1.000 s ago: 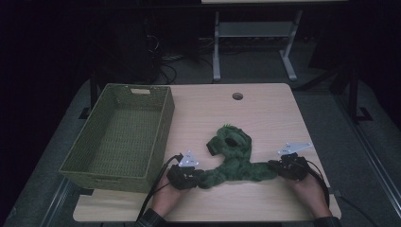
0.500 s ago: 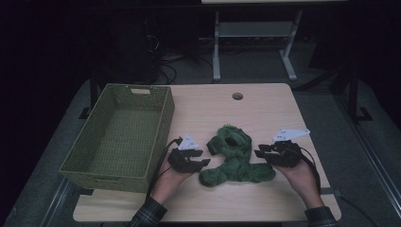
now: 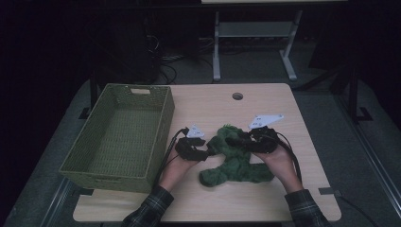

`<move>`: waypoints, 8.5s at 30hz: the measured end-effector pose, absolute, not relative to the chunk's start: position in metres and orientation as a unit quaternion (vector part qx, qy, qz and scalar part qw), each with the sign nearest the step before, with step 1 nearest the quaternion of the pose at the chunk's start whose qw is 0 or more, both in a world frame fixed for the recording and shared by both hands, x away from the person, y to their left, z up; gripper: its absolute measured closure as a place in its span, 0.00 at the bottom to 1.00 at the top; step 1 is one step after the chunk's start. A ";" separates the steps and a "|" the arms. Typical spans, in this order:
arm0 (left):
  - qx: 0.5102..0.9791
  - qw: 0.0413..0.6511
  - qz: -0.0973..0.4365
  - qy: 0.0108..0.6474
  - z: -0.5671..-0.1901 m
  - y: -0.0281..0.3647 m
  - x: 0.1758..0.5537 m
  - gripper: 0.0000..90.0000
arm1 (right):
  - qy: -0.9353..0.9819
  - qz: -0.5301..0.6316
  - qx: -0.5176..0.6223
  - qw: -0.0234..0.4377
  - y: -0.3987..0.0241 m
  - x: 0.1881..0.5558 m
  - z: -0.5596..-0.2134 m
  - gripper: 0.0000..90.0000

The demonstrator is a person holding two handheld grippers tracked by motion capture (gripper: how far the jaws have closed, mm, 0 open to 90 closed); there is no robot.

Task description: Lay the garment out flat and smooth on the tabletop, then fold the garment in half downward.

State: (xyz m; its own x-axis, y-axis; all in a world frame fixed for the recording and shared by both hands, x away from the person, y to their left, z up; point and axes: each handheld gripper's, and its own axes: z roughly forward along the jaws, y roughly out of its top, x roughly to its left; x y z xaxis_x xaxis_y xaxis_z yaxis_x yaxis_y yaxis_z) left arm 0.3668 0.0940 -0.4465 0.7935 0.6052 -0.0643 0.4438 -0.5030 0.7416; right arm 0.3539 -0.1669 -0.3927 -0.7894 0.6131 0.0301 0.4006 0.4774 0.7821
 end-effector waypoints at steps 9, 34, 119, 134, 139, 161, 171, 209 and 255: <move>0.862 0.399 0.091 0.300 -0.460 0.091 0.376 0.60 | 0.869 0.374 0.292 0.138 -0.141 0.372 -0.412 0.75; 0.852 0.416 0.125 0.291 -0.436 0.100 0.363 0.92 | 0.809 0.443 0.360 0.140 -0.234 0.350 -0.400 0.94; 0.845 0.431 0.089 0.304 -0.443 0.031 0.433 0.51 | 0.813 0.473 0.323 0.109 -0.209 0.404 -0.393 0.97; 0.858 0.411 0.110 0.288 -0.437 0.041 0.433 0.98 | 0.817 0.429 0.373 0.100 -0.219 0.412 -0.428 0.75; 0.860 0.411 0.112 0.279 -0.436 0.039 0.431 0.97 | 0.803 0.441 0.389 0.092 -0.221 0.418 -0.435 0.73; 0.837 0.414 0.145 0.326 -0.453 0.064 0.444 0.97 | 0.795 0.408 0.433 0.121 -0.244 0.425 -0.449 0.99; 0.860 0.379 0.157 0.303 -0.474 0.054 0.455 0.97 | 0.809 0.363 0.440 0.141 -0.240 0.432 -0.472 0.99; 0.853 0.403 0.142 0.300 -0.433 0.111 0.350 0.28 | 0.807 0.432 0.383 0.124 -0.214 0.360 -0.417 0.64; 0.882 0.369 0.116 0.269 -0.477 0.136 0.245 0.14 | 0.903 0.359 0.227 0.067 -0.057 0.294 -0.463 0.81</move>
State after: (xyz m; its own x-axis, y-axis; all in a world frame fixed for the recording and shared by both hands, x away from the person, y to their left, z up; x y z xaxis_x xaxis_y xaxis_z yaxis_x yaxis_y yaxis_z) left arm 0.2451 0.1361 -0.4767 0.8282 0.5604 0.0063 0.3892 -0.5833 0.7130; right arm 0.2944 -0.0573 -0.4629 -0.8879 0.4582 0.0413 0.3617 0.6398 0.6781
